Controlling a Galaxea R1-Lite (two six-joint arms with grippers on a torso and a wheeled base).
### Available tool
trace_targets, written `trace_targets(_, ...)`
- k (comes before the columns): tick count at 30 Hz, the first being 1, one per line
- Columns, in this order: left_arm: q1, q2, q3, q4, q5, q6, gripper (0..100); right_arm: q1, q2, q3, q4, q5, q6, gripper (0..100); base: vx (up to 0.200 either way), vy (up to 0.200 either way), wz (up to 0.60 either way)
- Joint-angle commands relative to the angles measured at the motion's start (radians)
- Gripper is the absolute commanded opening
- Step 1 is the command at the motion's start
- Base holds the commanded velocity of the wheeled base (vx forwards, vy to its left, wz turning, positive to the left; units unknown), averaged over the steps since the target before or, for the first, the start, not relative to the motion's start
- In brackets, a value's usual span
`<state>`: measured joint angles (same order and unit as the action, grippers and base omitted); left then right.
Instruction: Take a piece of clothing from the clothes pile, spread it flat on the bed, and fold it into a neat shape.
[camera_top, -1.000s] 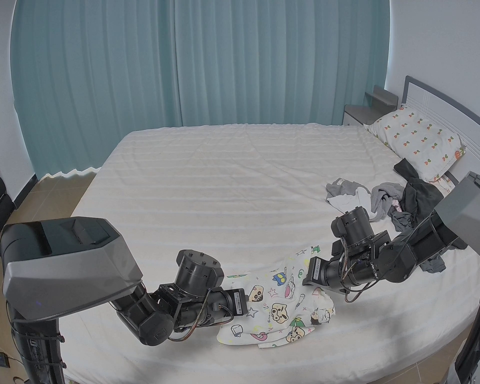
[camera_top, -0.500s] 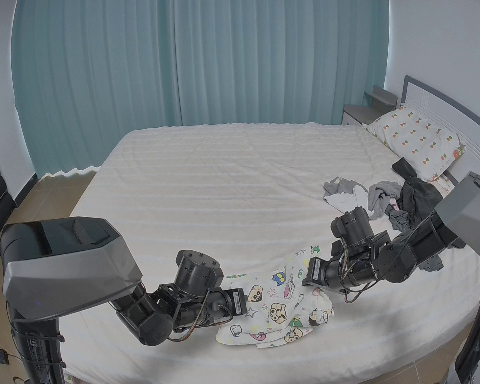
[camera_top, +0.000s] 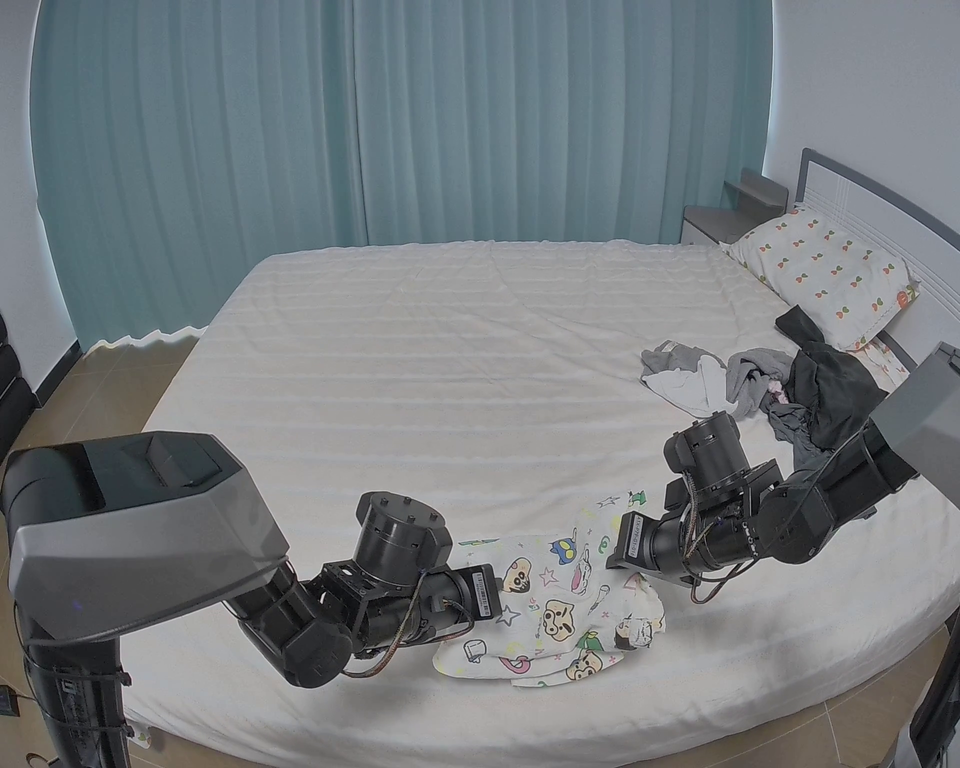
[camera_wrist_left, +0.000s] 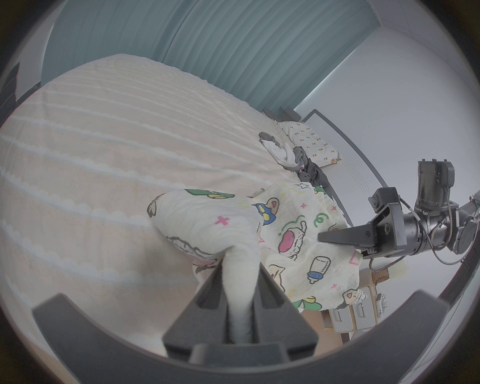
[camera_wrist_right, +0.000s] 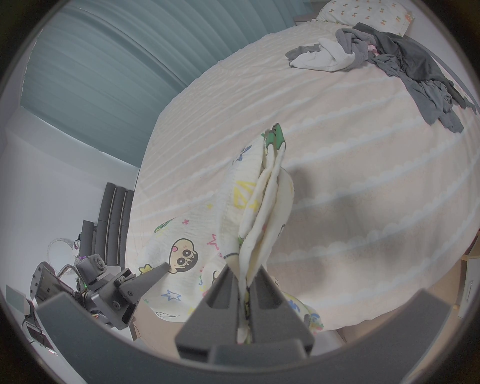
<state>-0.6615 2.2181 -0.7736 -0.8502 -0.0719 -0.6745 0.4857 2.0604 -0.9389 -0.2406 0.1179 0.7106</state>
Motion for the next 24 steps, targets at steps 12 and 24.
trace_targets(12,-0.006,0.006,-0.021,0.003,0.0,-0.002,0,-0.012,-0.016,0.003,0.001,-0.01,0.0,0,0.0,-0.2,0.0)
trace_targets(24,-0.017,0.008,-0.023,0.003,-0.002,-0.002,0,-0.015,-0.022,0.015,0.001,-0.012,0.0,0,0.0,-0.2,0.0)
